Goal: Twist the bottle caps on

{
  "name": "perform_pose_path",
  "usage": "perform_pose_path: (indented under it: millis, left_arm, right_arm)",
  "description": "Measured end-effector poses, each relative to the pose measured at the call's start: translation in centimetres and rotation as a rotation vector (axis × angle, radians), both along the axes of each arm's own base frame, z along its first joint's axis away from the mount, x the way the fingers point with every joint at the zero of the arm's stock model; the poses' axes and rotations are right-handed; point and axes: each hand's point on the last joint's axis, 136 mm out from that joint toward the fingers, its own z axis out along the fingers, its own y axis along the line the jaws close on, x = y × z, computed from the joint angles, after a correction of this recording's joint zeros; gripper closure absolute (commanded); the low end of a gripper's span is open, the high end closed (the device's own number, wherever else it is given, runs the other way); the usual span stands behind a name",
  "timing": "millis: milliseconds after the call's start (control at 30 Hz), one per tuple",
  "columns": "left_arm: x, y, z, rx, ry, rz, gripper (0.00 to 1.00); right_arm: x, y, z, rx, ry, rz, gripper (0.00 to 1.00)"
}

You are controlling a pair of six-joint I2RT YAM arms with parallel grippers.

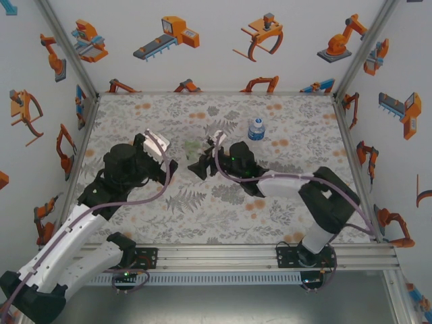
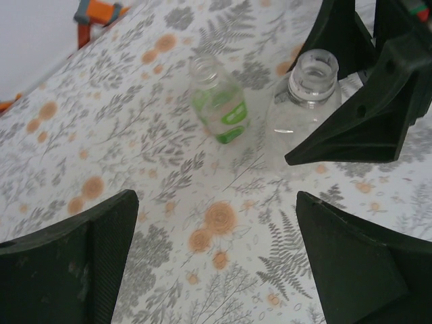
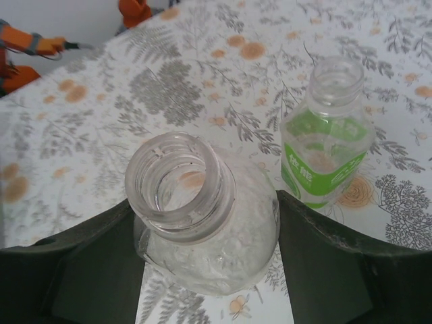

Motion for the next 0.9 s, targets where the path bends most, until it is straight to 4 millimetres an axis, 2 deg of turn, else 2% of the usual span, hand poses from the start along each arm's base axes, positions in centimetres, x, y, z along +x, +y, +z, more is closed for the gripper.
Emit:
perform_pose_path:
  millis: [233,433,533,667,900]
  left_arm:
    - [-4.2,-3.5,2.7,-0.146,-0.027,-0.294,0.10]
    - [-8.1,-5.1,5.2,-0.264,-0.032,-0.513,0.10]
    - [-9.9,-5.6,6.1,-0.309,-0.025,-0.612,0.10]
    - [-12.0,-6.8,6.3,-0.335,0.046,-0.753,0.10]
    - [-15.5,-9.2,6.6,-0.332,0.146,-0.953,0.08]
  right_arm:
    - [-4.3,-3.5,8.4,0.103,-0.080,0.041,0.60]
    - [-8.2,-5.7,13.4,0.124,-0.096,0.131,0.61]
    - [-10.9,-6.3,14.7,0.138,-0.108,0.227,0.61]
    - [-14.0,-6.6,15.7,0.148,-0.116,0.371,0.61]
    - [-18.2,-7.4,18.6,0.197,-0.157,0.582,0.63]
